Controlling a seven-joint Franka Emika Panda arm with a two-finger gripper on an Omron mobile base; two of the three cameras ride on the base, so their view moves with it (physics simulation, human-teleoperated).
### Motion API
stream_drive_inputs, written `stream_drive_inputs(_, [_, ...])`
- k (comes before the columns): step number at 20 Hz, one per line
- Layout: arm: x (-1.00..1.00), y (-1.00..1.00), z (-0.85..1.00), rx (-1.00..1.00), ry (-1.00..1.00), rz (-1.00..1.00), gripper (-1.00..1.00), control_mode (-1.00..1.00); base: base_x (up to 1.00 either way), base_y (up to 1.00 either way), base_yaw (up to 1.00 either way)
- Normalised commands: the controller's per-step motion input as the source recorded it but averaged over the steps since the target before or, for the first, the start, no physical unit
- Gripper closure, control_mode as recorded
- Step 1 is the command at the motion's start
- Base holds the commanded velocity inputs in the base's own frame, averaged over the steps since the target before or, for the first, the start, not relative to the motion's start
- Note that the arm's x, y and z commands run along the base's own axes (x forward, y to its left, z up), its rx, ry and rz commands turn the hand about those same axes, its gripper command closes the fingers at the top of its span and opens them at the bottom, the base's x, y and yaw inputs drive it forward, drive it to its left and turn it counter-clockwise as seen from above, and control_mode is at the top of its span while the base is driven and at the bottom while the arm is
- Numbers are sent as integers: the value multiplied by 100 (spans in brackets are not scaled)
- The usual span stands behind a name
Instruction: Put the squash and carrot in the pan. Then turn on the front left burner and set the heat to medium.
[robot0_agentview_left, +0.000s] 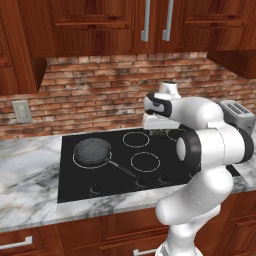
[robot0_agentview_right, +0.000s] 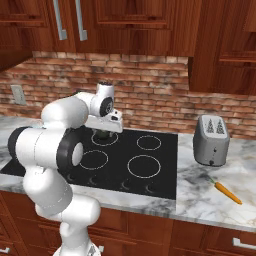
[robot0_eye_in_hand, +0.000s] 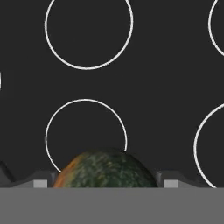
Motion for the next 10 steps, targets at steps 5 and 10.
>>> stream_drive_inputs(5, [16, 100, 3, 0, 0, 0, 100, -100, 0, 0, 0])
stream_drive_inputs(10, [7, 100, 14, 0, 1, 0, 100, -100, 0, 0, 0])
